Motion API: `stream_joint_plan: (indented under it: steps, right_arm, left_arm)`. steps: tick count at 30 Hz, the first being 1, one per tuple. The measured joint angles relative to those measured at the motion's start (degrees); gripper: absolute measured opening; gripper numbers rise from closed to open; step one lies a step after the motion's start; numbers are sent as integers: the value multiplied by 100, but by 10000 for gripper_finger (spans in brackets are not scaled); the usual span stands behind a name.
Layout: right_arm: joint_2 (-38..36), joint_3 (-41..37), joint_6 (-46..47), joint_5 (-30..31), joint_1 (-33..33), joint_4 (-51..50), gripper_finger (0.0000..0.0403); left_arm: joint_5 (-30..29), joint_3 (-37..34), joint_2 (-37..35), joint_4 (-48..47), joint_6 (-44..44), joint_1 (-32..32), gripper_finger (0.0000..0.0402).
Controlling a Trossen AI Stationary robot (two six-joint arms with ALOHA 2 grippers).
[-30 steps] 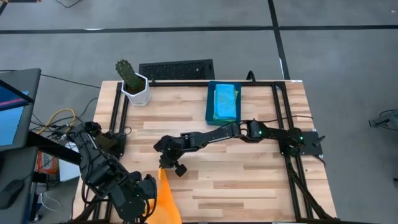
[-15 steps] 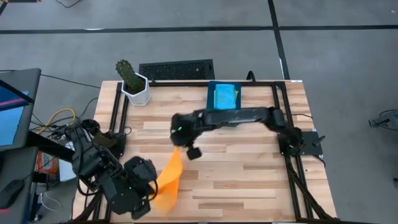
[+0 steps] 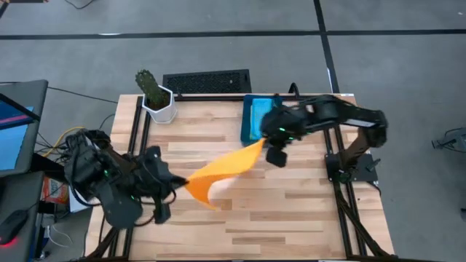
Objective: Fold microfiber towels
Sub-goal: Fold the orange towel
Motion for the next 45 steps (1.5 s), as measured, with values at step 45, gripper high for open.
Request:
stream_joint_plan:
  steps: [45]
  right_arm:
    - [860,-3838,5484,1265,3745,2939,11]
  left_arm:
    - [2987,-7023,-1323,3347,-1636,-870,0]
